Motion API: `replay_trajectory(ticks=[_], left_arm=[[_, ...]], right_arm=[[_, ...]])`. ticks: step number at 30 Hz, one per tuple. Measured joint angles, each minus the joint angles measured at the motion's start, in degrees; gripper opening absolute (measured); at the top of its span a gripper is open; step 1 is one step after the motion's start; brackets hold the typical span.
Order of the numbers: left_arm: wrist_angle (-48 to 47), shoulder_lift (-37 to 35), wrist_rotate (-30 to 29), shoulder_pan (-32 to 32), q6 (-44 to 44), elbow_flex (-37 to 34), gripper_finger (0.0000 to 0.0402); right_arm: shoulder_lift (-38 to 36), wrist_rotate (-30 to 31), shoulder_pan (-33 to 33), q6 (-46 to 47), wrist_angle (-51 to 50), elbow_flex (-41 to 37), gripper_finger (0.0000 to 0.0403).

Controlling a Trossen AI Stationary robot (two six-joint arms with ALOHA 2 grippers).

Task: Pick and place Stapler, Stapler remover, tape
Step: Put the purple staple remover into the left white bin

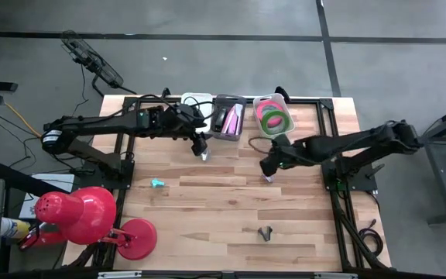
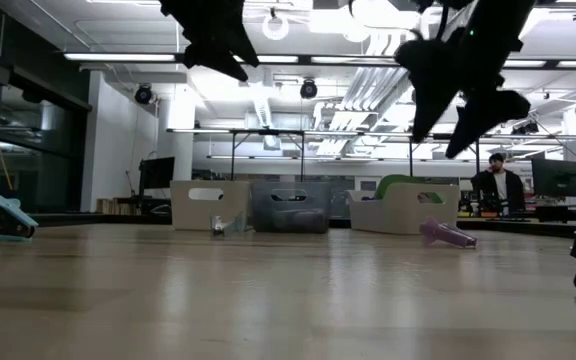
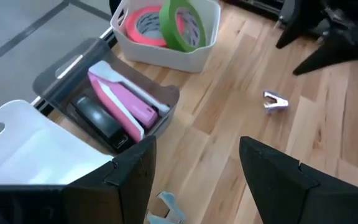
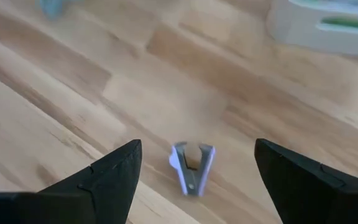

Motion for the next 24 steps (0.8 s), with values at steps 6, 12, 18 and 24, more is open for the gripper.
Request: replay_trajectory(ticks=[6,12,18,24], left_arm=[[-0.27,-0.07,0.48,0.0,1.53,-0.04,0.0224],[-0.34,-0.07,1.66,0.0,1.53,-0.04,0.0224],[-0.76,-0.07,3.08,0.0,1.53,-0.04,0.0224],[-1.95,-0.07,3.08,0.0,1.53,-0.04,0.0224]], right_arm=[[7.61,-2.91,1.64,-2.28,-0.02,0.0,0.0304],[14.62,-6.22,2.85,1.41,0.49,0.0,0.0304],[19.75,-7.56,3.37,1.04,2.46,0.0,0.0304],[22.41,-5.53,3.36,0.84,5.4,0.0,0.0304]])
